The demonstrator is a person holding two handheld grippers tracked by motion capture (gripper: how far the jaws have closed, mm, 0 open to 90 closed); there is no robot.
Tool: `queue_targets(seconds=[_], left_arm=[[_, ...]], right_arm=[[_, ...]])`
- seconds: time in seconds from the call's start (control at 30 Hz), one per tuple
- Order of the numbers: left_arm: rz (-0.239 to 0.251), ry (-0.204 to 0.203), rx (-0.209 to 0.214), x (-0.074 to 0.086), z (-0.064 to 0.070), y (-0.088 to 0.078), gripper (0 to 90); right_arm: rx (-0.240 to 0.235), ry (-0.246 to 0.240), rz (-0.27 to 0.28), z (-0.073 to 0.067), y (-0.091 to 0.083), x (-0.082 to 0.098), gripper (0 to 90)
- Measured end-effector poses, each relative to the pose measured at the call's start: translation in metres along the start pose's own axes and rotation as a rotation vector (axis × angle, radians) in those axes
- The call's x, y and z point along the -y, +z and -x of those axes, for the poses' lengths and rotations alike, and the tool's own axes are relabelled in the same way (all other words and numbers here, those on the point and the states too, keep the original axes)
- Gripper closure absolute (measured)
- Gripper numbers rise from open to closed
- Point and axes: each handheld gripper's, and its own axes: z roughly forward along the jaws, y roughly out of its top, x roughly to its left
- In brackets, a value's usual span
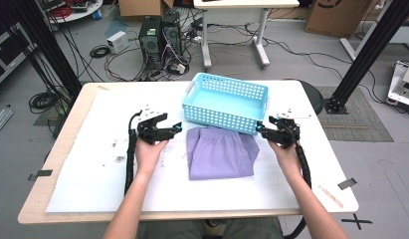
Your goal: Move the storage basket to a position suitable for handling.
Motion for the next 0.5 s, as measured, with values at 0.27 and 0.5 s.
queue_targets(seconds=[0.27, 0.5], left_arm=[[-0.045, -0.032, 0.082, -0.01, -0.016, 0.042, 24.1], [-0.017, -0.004, 0.088, -0.016, -0.024, 0.064, 21.7]], right_arm=[[-0.059, -0.021, 0.007, -0.008, 0.011, 0.0, 29.5], [-0.065, 0.026, -0.022, 0.003, 0.024, -0.001, 22.0]])
